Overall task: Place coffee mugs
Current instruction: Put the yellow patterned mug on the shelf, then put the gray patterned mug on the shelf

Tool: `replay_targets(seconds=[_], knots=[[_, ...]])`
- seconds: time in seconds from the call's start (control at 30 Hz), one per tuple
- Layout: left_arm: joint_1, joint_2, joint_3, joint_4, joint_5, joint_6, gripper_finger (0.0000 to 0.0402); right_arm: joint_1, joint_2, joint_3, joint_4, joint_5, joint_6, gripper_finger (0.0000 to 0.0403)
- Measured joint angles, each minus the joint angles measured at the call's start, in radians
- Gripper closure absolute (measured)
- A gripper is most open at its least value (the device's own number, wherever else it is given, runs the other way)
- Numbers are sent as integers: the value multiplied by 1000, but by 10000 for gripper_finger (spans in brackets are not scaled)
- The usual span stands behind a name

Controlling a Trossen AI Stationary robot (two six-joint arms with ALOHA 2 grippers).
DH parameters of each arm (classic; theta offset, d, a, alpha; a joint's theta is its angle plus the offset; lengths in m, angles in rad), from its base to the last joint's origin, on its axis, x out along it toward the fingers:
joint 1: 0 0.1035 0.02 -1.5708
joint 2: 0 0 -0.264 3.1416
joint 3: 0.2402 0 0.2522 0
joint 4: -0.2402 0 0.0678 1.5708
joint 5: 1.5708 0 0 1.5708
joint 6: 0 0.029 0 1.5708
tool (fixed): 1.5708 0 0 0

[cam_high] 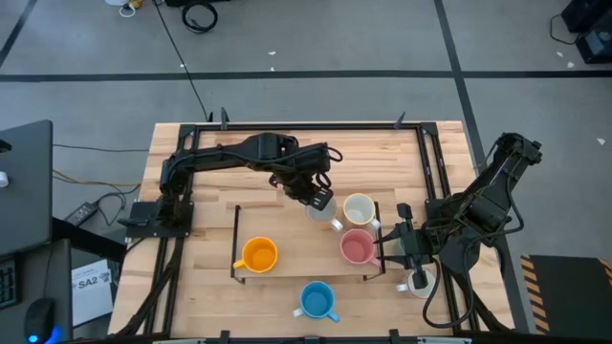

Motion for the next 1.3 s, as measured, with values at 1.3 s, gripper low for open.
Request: replay_targets(seconds=[1.3], knots=[[14,-67,0,-33,59,69,246,0,0,0,0,-44,3,243]])
